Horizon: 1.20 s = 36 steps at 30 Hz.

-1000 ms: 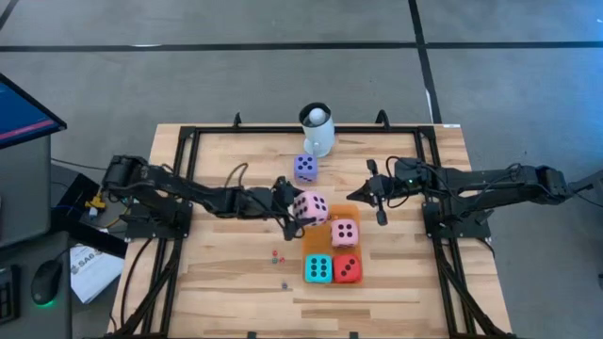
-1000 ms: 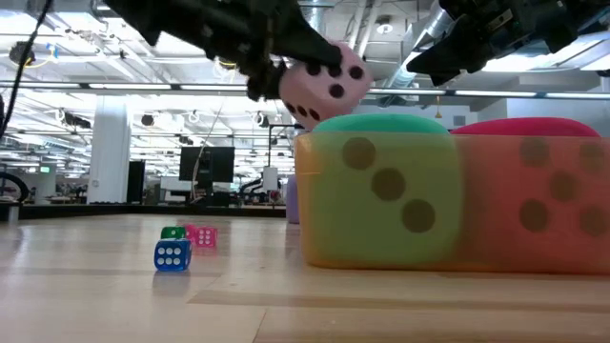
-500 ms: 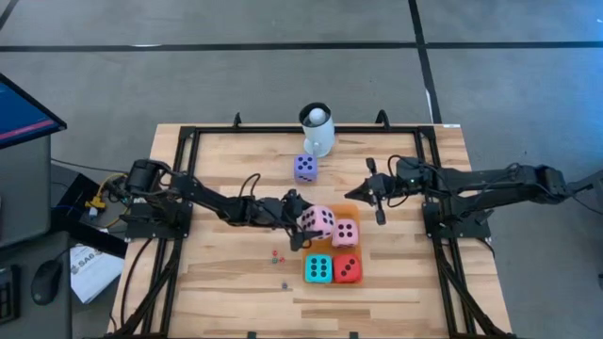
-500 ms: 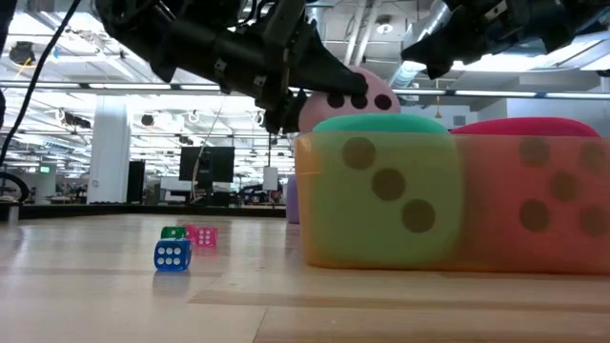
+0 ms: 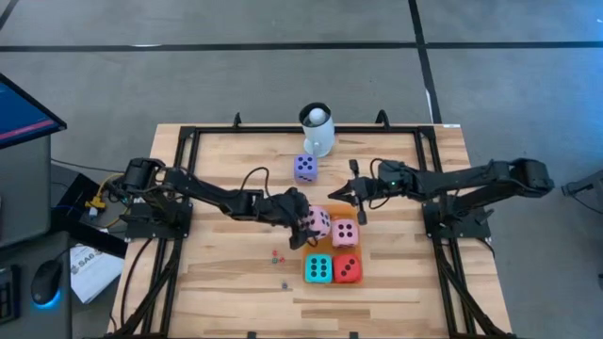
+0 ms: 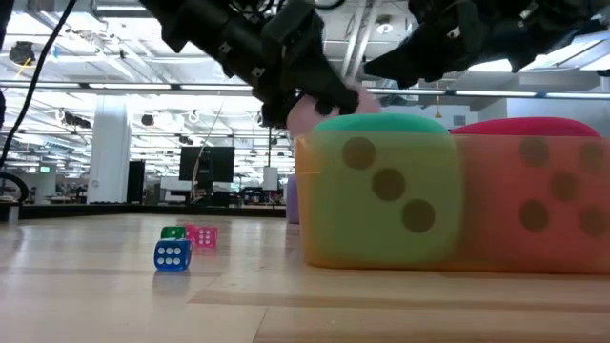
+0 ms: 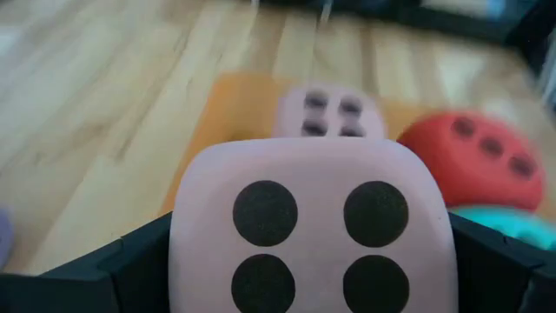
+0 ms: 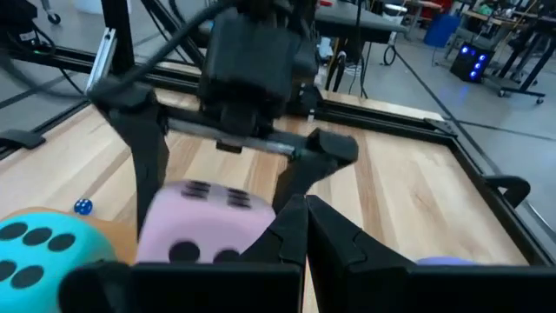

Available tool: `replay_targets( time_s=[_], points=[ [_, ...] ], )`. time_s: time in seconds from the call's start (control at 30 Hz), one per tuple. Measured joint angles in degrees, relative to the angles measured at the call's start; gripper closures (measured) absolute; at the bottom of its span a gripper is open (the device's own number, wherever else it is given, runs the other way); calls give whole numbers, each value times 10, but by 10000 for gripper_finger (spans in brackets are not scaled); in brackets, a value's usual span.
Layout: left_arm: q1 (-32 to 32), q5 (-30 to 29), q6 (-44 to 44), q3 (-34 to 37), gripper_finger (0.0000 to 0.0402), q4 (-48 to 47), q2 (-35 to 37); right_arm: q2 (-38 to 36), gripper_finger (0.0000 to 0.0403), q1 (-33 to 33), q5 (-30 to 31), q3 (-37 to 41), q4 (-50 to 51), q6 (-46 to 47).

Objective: Pick & Place Dice
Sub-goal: Put the large pink dice into the orange bin

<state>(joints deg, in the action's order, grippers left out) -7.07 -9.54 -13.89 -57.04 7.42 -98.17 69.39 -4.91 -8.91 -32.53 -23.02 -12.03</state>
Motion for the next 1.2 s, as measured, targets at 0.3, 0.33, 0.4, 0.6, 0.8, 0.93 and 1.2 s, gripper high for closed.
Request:
replay_targets(
  time_s=[0.3, 0.33, 0.4, 0.6, 0.8, 0.93, 1.2],
  points=[
    [0, 19, -13, -12, 23, -28, -3, 7, 403, 0, -2, -10, 16, 0],
    [0, 19, -14, -12, 23, -29, -3, 7, 403, 0, -2, -10, 19, 0],
    [0, 19, -14, -12, 23, -26, -3, 7, 403, 0, -2, -10, 20, 0],
    [0, 27, -12, -12, 23, -10, -3, 7, 403, 0, -2, -10, 20, 0],
    [0, 28, -7, -37, 23, -21, -3, 7, 403, 0, -2, -10, 17, 0],
    [-5, 28, 5, -53, 23, -29, -3, 7, 403, 0, -3, -10, 17, 0],
    [-33, 6, 4, -80, 23, -37, -6, 7, 403, 0, -3, -10, 17, 0]
  ],
)
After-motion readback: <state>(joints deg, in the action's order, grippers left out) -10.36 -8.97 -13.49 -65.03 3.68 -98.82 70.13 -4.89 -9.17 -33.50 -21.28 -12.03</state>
